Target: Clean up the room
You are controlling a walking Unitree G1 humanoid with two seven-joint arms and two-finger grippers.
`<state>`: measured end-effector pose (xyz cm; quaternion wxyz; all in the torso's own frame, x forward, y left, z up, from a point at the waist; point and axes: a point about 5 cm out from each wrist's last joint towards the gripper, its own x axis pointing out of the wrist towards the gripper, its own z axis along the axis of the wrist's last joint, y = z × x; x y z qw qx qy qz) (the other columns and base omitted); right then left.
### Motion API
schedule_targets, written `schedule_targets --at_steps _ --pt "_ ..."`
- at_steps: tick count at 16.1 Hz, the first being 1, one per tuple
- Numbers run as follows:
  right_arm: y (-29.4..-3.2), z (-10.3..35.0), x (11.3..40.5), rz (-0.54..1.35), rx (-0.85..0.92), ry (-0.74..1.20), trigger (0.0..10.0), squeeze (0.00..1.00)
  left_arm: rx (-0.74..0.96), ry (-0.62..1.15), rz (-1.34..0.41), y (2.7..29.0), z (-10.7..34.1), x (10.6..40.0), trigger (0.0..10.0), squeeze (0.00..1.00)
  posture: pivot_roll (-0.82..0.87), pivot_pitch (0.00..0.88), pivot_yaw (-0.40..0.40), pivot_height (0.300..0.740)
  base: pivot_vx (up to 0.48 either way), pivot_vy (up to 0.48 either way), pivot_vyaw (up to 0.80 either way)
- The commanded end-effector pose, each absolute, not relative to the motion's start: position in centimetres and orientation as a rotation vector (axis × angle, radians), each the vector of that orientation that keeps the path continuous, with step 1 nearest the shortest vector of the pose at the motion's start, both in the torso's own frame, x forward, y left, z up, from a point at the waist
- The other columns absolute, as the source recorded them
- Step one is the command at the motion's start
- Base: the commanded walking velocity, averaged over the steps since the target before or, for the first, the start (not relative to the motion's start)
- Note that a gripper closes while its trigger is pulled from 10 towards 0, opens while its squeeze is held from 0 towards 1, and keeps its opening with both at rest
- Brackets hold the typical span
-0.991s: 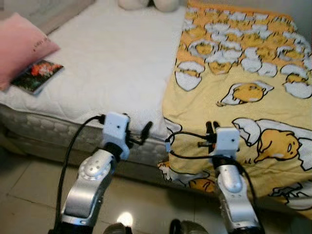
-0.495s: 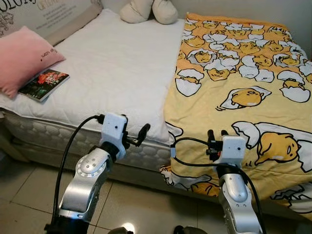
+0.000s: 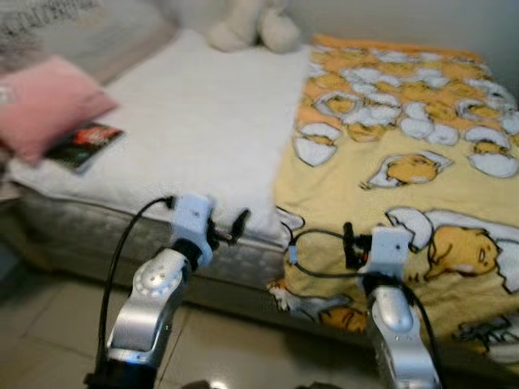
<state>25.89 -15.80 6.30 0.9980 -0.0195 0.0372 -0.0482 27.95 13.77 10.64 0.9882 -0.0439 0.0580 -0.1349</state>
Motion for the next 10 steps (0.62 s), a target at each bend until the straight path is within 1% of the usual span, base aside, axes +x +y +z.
schedule_targets --at_steps 1,3,4,7,8,9,10 --pt "-16.6 6.6 25.6 -0.149 -0.015 0.063 10.0 0.0 -0.115 0.111 -0.125 15.7 10.8 28.2 10.0 0.0 0.0 0.0 0.013 0.74 0.0 0.0 0.0" --pt "-17.2 6.7 25.5 -0.176 -0.03 0.055 10.0 0.0 -0.083 0.095 -0.018 17.1 10.8 27.5 10.0 0.0 0.0 0.0 0.01 0.74 0.0 0.0 0.0" --pt "-17.4 6.7 25.5 -0.182 -0.035 0.055 10.0 0.0 -0.065 0.09 -0.003 17.4 10.8 27.0 10.0 0.0 0.0 0.0 0.012 0.74 0.0 0.0 0.0" --pt "-17.4 6.9 25.5 -0.172 -0.054 0.049 10.0 0.0 0.027 0.121 -0.051 17.7 9.8 25.2 10.0 0.0 0.0 0.0 0.014 0.74 0.0 0.0 0.0" --pt "-17.2 6.9 25.5 -0.165 -0.051 0.047 10.0 0.0 0.05 0.088 -0.107 17.1 10.3 25.4 10.0 0.0 0.01 0.0 0.01 0.74 0.0 0.0 0.0" --pt "-17.0 6.9 25.5 -0.156 -0.051 0.048 10.0 0.0 0.061 0.064 -0.142 16.6 10.7 25.7 10.0 0.0 0.01 0.0 0.01 0.74 0.0 0.48 0.0" --pt "-16.7 6.8 25.5 -0.143 -0.047 0.051 10.0 0.0 0.078 0.055 -0.167 16.3 11.0 25.9 10.0 0.0 0.01 0.0 0.011 0.74 0.0 0.48 -0.66"
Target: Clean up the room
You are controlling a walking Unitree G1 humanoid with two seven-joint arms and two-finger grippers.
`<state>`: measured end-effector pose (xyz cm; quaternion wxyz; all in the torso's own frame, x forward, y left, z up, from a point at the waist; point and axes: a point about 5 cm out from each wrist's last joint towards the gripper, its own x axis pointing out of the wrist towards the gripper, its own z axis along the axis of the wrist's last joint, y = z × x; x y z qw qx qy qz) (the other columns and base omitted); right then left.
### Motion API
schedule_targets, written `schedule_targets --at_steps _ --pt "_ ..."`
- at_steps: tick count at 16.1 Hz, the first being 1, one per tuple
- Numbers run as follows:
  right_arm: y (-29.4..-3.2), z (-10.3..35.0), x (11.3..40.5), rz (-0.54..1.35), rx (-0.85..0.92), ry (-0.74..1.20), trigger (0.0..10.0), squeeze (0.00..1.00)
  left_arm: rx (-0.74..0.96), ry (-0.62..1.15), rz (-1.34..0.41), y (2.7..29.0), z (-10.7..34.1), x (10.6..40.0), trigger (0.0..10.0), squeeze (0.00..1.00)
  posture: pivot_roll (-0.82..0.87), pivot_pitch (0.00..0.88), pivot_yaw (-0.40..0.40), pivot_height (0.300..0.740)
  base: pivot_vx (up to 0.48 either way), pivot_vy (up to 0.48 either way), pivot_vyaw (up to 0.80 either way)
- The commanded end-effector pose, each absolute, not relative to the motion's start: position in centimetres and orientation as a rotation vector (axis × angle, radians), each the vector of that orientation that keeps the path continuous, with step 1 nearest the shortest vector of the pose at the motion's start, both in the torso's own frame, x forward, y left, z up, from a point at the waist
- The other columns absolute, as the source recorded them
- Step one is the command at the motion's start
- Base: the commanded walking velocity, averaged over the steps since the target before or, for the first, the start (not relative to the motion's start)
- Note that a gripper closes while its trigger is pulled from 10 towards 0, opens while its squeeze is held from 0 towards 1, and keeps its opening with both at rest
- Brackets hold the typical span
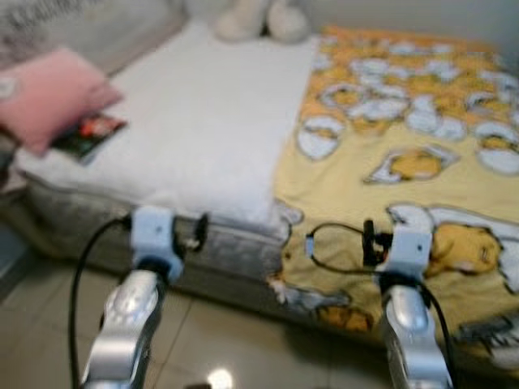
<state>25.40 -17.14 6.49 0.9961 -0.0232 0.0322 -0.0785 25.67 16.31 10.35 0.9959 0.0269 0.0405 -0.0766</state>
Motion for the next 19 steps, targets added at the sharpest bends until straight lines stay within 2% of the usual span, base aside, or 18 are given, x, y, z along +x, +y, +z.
schedule_targets --at_steps 1,5,10,16,19 --pt "-16.5 6.8 25.5 -0.134 -0.043 0.053 10.0 0.0 0.081 0.054 -0.176 16.2 11.0 26.0 10.0 0.0 0.01 0.0 0.011 0.74 0.0 0.48 -0.66" --pt "-16.6 6.4 25.4 -0.137 -0.054 0.074 10.0 0.0 0.132 0.066 -0.221 15.4 10.8 26.7 10.0 0.0 0.0 0.0 0.017 0.74 0.0 0.422 -0.61" --pt "-16.2 5.8 25.5 -0.115 -0.061 0.101 10.0 0.0 0.144 0.055 -0.316 14.6 11.0 26.8 10.0 0.0 0.0 0.005 0.023 0.74 0.0 0.0 -0.11" --pt "-15.4 4.3 26.2 -0.043 0.01 0.213 10.0 0.0 0.127 0.03 -0.326 14.2 11.6 27.0 10.0 0.0 0.01 0.009 0.024 0.74 0.463 0.0 0.0" --pt "-15.4 2.2 25.7 -0.017 0.043 0.336 10.0 0.0 0.12 0.029 -0.335 14.1 11.5 26.7 10.0 0.0 0.03 0.018 0.019 0.74 0.461 0.0 0.0"
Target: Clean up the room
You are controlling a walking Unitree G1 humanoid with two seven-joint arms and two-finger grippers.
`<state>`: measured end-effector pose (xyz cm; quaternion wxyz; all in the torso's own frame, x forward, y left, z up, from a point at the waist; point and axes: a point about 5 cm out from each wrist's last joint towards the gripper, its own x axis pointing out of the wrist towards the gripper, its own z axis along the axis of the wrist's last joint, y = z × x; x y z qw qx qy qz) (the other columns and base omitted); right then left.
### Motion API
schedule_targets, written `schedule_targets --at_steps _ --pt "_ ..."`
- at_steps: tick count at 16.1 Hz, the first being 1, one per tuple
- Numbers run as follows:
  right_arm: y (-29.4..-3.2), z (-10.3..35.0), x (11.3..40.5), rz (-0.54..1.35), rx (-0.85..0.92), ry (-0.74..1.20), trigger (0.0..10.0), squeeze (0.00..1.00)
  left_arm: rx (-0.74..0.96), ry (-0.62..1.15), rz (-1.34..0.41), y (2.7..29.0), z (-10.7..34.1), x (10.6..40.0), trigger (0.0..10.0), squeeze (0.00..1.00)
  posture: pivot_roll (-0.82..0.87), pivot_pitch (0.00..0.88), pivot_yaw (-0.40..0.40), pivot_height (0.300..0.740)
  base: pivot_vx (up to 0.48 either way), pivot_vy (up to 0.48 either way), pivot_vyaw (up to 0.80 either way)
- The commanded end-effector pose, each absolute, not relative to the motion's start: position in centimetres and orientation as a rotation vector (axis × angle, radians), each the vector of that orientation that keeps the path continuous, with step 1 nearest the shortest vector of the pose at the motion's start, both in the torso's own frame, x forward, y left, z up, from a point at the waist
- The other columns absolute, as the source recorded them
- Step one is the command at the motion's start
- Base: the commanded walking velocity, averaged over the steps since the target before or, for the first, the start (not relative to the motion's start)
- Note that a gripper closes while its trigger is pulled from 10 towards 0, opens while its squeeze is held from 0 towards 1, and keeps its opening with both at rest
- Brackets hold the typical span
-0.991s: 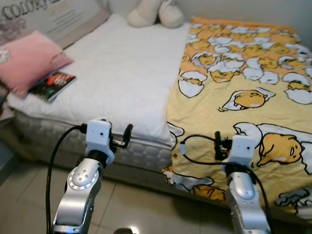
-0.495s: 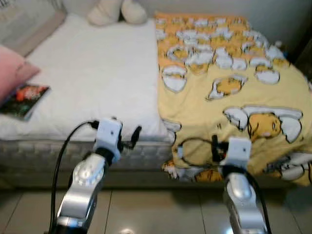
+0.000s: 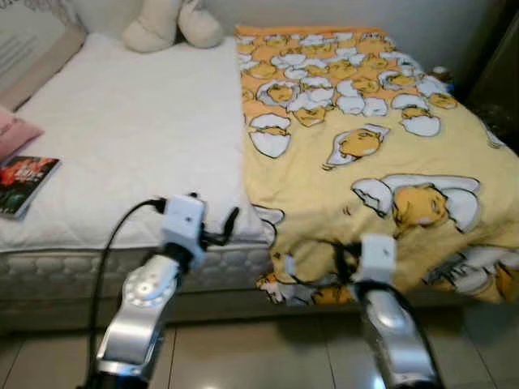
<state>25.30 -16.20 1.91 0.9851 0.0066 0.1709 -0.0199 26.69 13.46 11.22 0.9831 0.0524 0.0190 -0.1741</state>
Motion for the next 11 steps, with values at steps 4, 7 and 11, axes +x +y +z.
schedule_targets --at_steps 4,7,11 --pt "-15.5 1.9 25.2 -0.003 0.012 0.344 10.0 0.0 0.119 0.033 -0.343 14.1 11.5 26.5 10.0 0.0 0.03 0.019 0.018 0.74 0.344 0.0 0.0" --pt "-15.4 1.8 25.1 0.002 0.01 0.347 10.0 0.0 0.128 0.046 -0.327 14.2 11.3 26.7 10.0 0.0 0.03 0.017 0.018 0.74 0.0 0.0 0.0" --pt "-14.6 1.3 26.3 0.021 0.051 0.383 10.0 0.0 0.134 0.045 -0.323 14.7 11.7 26.4 10.0 0.0 0.05 0.05 0.035 0.74 0.0 0.0 0.0"
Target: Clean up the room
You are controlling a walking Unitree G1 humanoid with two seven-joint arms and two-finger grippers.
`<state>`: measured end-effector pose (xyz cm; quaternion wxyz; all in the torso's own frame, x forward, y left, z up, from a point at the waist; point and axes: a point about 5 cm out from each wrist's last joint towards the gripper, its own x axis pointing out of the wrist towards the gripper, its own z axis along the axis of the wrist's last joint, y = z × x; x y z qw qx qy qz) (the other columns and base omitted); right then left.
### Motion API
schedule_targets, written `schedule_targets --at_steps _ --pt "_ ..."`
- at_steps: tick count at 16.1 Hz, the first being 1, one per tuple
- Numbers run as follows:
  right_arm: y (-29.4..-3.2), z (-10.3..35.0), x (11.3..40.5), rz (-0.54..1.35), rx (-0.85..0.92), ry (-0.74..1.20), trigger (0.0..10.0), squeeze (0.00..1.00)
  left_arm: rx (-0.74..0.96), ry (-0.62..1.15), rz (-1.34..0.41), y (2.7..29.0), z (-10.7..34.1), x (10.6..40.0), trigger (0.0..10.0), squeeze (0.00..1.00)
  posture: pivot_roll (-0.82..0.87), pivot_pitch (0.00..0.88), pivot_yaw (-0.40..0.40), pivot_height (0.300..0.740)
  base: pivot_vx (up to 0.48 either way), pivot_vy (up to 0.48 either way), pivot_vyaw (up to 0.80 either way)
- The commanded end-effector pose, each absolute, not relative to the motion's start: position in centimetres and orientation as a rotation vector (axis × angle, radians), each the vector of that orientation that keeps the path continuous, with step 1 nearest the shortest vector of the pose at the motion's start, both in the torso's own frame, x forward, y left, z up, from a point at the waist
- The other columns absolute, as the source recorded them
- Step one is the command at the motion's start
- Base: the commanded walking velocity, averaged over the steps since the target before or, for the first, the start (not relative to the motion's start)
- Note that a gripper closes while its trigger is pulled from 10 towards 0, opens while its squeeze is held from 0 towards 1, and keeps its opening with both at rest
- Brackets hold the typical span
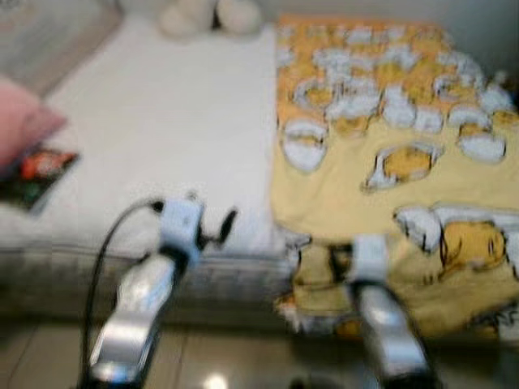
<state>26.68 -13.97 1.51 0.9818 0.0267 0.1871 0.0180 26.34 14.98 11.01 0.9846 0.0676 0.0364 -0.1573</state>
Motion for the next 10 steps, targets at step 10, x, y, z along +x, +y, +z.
schedule_targets --at_steps 10 --pt "-12.5 -0.8 28.8 0.042 -0.065 0.523 10.0 0.0 0.238 0.132 -0.305 18.5 13.5 22.1 10.0 0.0 0.25 0.216 0.105 0.74 0.0 0.0 0.0"
